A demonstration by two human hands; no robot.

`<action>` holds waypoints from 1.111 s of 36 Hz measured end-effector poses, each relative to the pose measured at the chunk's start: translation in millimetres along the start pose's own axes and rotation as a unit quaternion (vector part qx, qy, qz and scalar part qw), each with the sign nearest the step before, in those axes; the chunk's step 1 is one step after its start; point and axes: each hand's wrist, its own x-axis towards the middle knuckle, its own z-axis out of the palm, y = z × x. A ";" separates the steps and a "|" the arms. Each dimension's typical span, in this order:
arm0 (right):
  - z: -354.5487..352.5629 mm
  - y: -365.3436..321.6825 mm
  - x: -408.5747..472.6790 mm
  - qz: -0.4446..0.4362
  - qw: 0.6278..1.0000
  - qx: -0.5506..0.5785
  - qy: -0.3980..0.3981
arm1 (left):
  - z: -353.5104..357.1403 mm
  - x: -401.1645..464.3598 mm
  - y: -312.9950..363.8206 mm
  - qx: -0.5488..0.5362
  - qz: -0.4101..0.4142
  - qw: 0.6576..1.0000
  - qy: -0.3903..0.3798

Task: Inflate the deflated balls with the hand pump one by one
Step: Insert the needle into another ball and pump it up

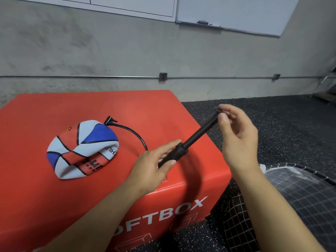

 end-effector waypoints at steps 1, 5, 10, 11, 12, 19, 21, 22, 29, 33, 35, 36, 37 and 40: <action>-3.3 -1.6 1.9 0.000 1.000 -0.003 0.009 | 0.1 -0.6 0.5 -0.002 0.000 1.000 -0.002; -7.5 -4.2 -0.2 -0.005 0.999 -0.043 0.025 | -0.8 -2.8 1.7 -0.014 0.000 1.000 -0.005; 0.0 -11.8 -9.6 -0.039 0.995 -0.084 0.037 | -2.3 -3.5 -0.2 -0.023 -0.002 1.000 -0.001; 3.4 -11.4 -11.7 -0.044 0.994 -0.088 0.036 | -2.5 -3.4 -0.7 -0.026 -0.003 1.000 0.001; 7.2 -9.6 -14.4 -0.050 0.994 -0.094 0.032 | -2.7 -3.1 -1.5 -0.026 -0.003 1.000 0.003; 35.7 11.2 -34.1 -0.040 0.995 -0.071 -0.050 | -6.9 -0.9 -7.7 -0.038 -0.011 0.999 0.022; 40.4 18.1 -38.6 -0.042 0.994 -0.076 -0.071 | -7.4 -0.4 -7.7 -0.049 -0.013 0.998 0.027; 41.9 22.2 -40.7 -0.038 0.993 -0.081 -0.080 | -7.5 -0.1 -7.5 -0.056 -0.012 0.998 0.029; 45.5 43.8 -54.9 -0.011 0.984 -0.100 -0.148 | -5.2 3.1 -6.9 -0.055 -0.006 0.998 0.038; 37.4 49.0 -55.2 0.011 0.987 -0.080 -0.142 | -1.9 4.4 -3.5 -0.039 -0.005 0.999 0.025; 31.7 51.0 -51.6 0.013 0.986 -0.086 -0.145 | -0.9 4.2 -2.1 -0.030 -0.002 0.999 0.020; 28.3 51.2 -49.5 0.011 0.985 -0.089 -0.150 | -0.5 4.4 -1.7 -0.026 0.001 1.000 0.016; 24.8 50.8 -47.1 0.007 0.984 -0.092 -0.154 | -0.2 4.8 -1.4 -0.023 0.003 1.000 0.012; 15.7 46.1 -40.9 0.001 0.984 -0.094 -0.151 | -0.8 4.9 0.7 -0.023 0.007 1.000 0.000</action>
